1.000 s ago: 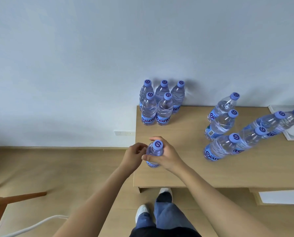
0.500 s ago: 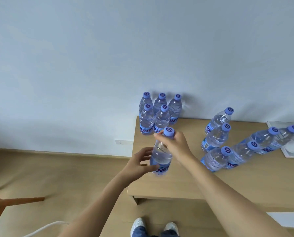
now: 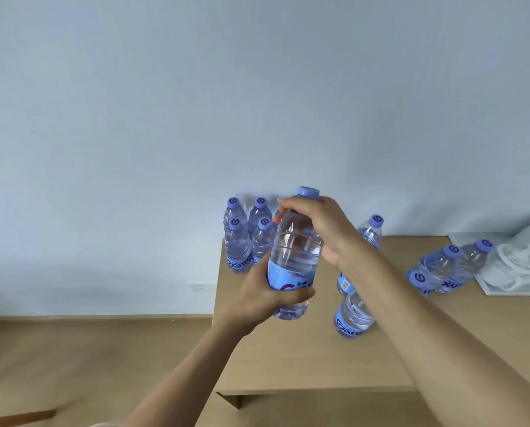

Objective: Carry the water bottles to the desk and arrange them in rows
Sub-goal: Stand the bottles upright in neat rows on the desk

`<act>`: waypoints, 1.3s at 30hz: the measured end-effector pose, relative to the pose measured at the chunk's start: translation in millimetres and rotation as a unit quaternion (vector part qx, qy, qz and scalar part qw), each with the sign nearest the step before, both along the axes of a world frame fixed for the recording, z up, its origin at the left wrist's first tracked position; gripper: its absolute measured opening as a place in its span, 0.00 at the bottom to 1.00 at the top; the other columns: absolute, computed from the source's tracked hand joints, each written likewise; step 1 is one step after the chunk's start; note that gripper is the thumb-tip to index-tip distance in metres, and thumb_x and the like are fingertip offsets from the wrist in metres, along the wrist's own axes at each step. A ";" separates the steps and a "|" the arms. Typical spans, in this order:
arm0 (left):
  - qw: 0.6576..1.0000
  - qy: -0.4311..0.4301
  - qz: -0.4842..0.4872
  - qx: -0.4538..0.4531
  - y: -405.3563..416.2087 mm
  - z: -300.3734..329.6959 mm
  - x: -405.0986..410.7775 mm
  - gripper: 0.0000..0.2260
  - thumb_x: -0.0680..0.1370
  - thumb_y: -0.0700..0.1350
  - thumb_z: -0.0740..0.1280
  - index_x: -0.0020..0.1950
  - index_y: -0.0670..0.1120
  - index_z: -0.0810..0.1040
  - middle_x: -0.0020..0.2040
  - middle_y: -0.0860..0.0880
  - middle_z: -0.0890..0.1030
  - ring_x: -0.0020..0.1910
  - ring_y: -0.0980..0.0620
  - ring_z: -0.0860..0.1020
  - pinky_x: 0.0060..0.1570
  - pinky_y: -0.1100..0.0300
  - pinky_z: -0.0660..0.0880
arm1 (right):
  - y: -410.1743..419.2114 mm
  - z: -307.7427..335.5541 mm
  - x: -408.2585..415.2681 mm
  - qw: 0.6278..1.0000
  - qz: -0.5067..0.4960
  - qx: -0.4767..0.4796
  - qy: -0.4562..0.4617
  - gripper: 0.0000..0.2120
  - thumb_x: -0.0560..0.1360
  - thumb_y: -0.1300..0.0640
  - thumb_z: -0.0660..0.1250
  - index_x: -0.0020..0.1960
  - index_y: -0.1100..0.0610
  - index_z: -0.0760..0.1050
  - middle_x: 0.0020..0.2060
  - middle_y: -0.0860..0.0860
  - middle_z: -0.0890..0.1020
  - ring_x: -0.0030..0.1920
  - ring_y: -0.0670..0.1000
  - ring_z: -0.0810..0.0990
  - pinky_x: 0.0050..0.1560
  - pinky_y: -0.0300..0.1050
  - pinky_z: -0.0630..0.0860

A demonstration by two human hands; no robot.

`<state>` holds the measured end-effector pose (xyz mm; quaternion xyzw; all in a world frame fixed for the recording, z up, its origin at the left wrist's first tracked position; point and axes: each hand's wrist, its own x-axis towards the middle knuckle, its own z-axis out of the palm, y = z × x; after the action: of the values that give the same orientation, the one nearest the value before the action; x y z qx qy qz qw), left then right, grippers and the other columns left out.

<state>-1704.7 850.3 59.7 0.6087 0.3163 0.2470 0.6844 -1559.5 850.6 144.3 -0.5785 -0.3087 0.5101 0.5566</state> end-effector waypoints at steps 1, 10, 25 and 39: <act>0.999 0.018 0.038 0.020 -3.2 4.3 4.4 0.16 0.67 0.37 0.79 0.49 0.41 0.76 0.34 0.53 0.81 0.31 0.56 0.78 0.29 0.66 0.72 | -0.9 2.6 1.1 1.000 -0.012 0.011 0.003 0.07 0.72 0.57 0.72 0.37 0.59 0.81 0.32 0.55 0.83 0.29 0.51 0.80 0.31 0.39 0.75; 0.974 0.068 0.171 0.130 -22.5 32.2 27.8 0.20 0.66 0.43 0.79 0.52 0.51 0.75 0.40 0.53 0.84 0.35 0.57 0.81 0.30 0.69 0.73 | -1.9 -5.8 -8.0 0.976 -0.166 0.085 -0.114 0.12 0.67 0.58 0.77 0.44 0.56 0.74 0.31 0.46 0.80 0.32 0.47 0.81 0.34 0.39 0.77; 0.998 -0.043 -0.034 -0.019 5.2 36.9 13.7 0.23 0.63 0.44 0.80 0.54 0.43 0.78 0.44 0.46 0.83 0.42 0.49 0.81 0.42 0.60 0.77 | -2.0 19.2 21.3 0.986 0.062 0.151 0.037 0.07 0.62 0.64 0.71 0.40 0.60 0.77 0.37 0.59 0.80 0.39 0.60 0.83 0.42 0.50 0.78; 0.994 -0.046 0.091 0.044 -5.0 45.8 28.0 0.21 0.65 0.39 0.81 0.53 0.48 0.77 0.45 0.50 0.86 0.42 0.53 0.85 0.38 0.66 0.78 | 0.7 26.9 1.3 0.981 -0.091 0.132 -0.108 0.10 0.65 0.59 0.74 0.42 0.58 0.75 0.32 0.52 0.81 0.33 0.53 0.81 0.40 0.52 0.82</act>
<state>-1676.8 845.3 105.4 0.5948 0.3272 0.3498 0.6456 -1558.2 851.3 171.2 -0.5772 -0.3773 0.3466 0.6358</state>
